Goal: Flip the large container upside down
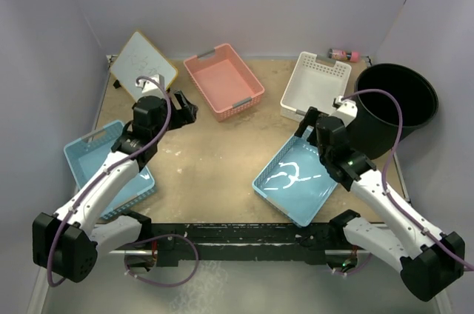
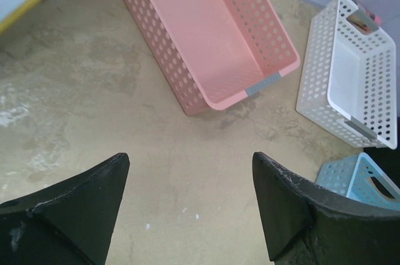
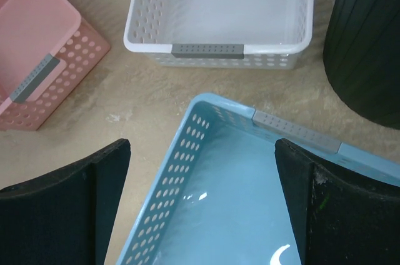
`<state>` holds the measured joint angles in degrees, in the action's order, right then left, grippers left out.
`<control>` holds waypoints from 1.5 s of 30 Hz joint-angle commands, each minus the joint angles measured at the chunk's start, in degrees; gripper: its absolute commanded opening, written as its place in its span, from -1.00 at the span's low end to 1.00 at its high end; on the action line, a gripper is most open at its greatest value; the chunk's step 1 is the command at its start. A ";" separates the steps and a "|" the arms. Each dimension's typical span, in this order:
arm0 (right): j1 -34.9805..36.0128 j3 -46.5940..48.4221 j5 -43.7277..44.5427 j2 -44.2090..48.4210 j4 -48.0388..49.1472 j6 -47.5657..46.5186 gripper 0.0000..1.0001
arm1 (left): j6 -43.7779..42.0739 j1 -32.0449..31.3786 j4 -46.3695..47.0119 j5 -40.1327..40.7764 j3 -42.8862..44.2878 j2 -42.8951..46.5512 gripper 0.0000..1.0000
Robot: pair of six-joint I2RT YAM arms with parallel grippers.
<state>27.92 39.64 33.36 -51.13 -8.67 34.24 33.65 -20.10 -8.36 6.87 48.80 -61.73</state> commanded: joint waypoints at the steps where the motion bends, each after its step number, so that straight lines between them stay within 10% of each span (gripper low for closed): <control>1: 0.20 6.82 -4.47 -3.83 -8.46 5.19 1.00 | 4.30 -2.47 6.73 -4.82 -5.20 0.37 0.53; 12: 0.38 10.00 -23.05 -22.60 -13.60 15.27 0.87 | 5.37 -14.62 3.92 1.55 -9.55 -0.02 0.54; 19: 1.22 10.36 -23.79 -25.02 -14.93 18.39 -0.11 | 4.05 -14.59 1.20 7.02 -8.33 1.93 0.54; 30: 3.23 10.35 -30.85 -25.57 -10.75 18.41 -0.99 | 2.83 -14.53 -4.95 14.61 -1.49 4.67 0.54; 45: 15.70 19.11 -46.03 -30.10 7.35 20.22 -1.00 | 0.41 -14.00 -23.83 28.52 29.93 1.05 0.49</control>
<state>41.06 54.22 -5.61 -78.24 -13.21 53.39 35.33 -34.50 -28.01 30.30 70.74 -59.96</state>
